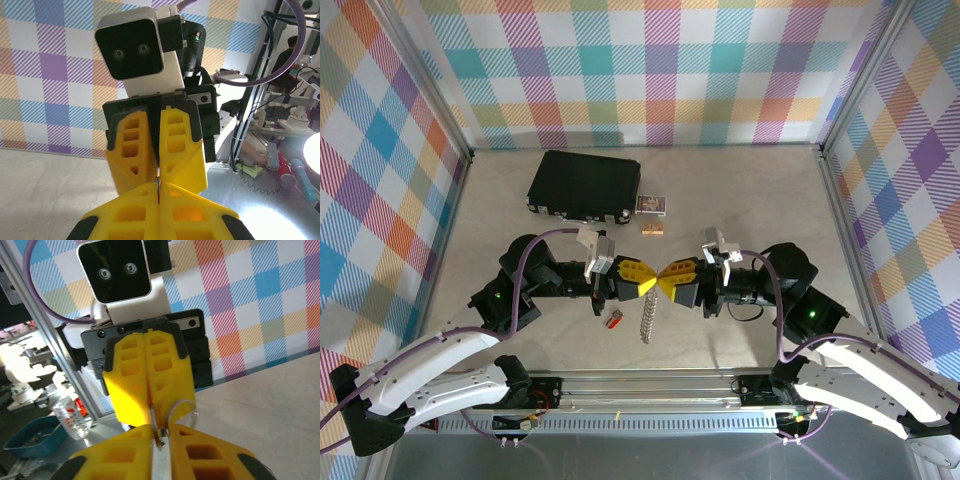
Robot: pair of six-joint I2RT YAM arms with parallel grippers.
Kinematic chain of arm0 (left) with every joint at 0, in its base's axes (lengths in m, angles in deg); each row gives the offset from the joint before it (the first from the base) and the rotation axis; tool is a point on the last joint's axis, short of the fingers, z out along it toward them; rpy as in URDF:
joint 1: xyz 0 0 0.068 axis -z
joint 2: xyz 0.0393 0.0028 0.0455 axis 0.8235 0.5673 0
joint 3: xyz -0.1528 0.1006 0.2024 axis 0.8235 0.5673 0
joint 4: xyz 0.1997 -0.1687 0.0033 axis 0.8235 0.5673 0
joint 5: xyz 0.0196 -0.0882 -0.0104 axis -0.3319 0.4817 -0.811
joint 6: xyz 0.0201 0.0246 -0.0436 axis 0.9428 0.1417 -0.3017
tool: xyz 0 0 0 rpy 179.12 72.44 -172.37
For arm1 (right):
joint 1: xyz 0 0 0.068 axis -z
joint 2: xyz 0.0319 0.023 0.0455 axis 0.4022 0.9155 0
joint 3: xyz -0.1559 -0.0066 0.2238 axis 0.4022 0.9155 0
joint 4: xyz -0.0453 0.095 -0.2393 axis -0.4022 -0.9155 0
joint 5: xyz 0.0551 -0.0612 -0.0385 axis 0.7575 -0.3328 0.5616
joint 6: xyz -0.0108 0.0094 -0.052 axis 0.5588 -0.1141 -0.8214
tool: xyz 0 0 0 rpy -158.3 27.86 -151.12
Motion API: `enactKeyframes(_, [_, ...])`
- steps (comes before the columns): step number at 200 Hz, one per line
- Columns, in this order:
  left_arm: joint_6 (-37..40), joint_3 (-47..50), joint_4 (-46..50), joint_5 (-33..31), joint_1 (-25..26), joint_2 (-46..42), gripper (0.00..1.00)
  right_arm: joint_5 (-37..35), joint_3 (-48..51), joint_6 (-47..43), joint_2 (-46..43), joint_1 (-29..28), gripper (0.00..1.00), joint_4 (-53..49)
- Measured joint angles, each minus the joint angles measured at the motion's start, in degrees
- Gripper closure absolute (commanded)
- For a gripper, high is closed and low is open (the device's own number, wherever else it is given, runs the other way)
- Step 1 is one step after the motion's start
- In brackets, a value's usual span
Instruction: Put the keys on the keyring
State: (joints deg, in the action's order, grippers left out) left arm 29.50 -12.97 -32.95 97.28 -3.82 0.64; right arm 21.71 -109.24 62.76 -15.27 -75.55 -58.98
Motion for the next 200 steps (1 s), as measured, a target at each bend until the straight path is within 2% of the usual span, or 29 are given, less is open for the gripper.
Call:
enactKeyframes(18, [-0.22,0.0,-0.39,-0.02,0.0,0.13,1.0,0.35,-0.02,-0.2,0.02,0.0,1.0,0.31])
enactKeyframes(67, [-0.17,0.0,-0.48,-0.31,0.0,0.13,1.0,0.39,-0.07,-0.46,-0.13,0.0,1.0,0.04])
enactKeyframes(82, [0.26,0.0,0.33,-0.83,0.02,0.13,0.91,0.04,-0.52,-1.16,-0.24,0.0,1.0,-1.64])
enactKeyframes(128, [5.2,-1.86,9.4,-4.76,0.07,0.07,0.77,-3.15,-8.5,-7.82,1.07,0.0,1.0,-17.86])
enactKeyframes(164, [8.68,-4.17,16.76,-7.56,0.07,-0.07,0.77,-5.51,-17.86,-14.38,4.2,-0.02,1.0,-29.49])
enactKeyframes(200, [11.13,-6.6,22.45,-8.02,0.07,-0.31,0.76,-8.48,-22.88,-19.17,8.13,-0.42,1.0,-38.07])
